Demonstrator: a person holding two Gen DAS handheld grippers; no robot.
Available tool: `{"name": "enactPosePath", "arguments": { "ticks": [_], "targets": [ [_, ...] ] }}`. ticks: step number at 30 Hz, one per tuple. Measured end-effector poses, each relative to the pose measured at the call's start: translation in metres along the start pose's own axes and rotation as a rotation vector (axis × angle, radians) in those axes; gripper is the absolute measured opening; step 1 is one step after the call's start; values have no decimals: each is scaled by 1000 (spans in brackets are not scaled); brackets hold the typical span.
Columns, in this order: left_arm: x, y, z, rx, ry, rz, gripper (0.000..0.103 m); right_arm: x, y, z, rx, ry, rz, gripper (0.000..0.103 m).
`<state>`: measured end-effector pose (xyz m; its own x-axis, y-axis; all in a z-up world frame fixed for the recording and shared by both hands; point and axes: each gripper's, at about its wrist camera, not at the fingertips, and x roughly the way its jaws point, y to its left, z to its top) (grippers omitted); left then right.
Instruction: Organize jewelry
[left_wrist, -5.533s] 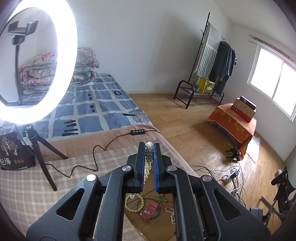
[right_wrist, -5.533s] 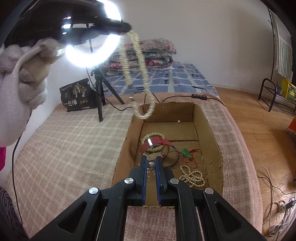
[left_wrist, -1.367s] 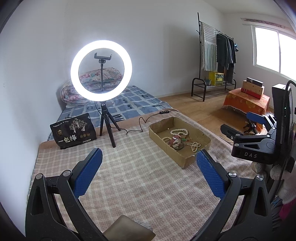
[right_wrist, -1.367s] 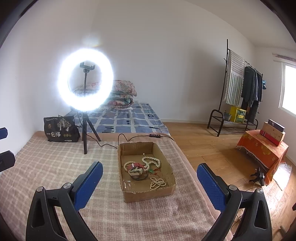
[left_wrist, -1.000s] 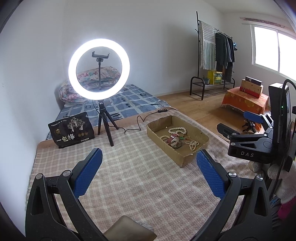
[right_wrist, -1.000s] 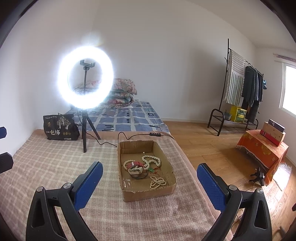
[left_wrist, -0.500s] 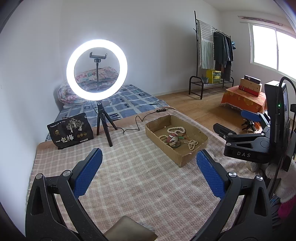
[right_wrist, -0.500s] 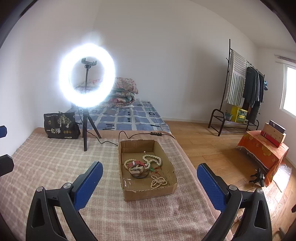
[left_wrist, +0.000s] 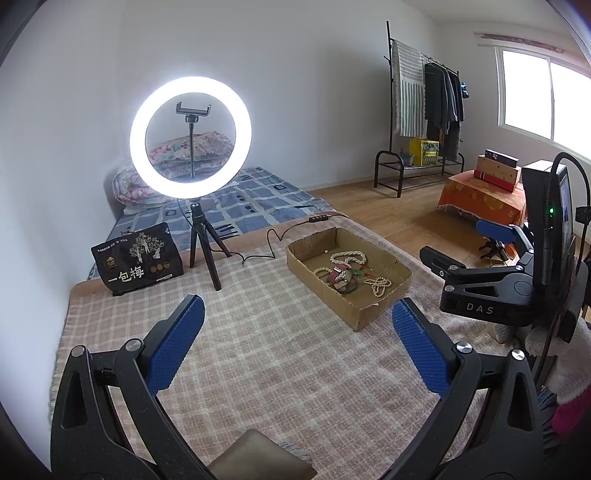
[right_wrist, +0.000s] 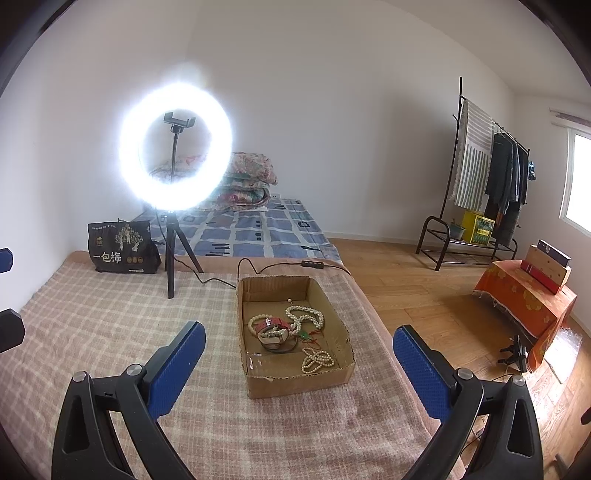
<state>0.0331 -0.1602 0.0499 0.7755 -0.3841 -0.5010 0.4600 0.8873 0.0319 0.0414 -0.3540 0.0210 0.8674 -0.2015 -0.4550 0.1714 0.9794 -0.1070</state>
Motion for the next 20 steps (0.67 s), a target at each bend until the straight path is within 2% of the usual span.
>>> {"name": "enactPosePath", "arguments": {
  "ticks": [12,20],
  "targets": [
    [2,0,-2,-4,11,3,103,0,1,-4,-13,6,2,103],
    [4,2,-4,1,-2,32,103,2,7,-3,-45,12,3,103]
  ]
}}
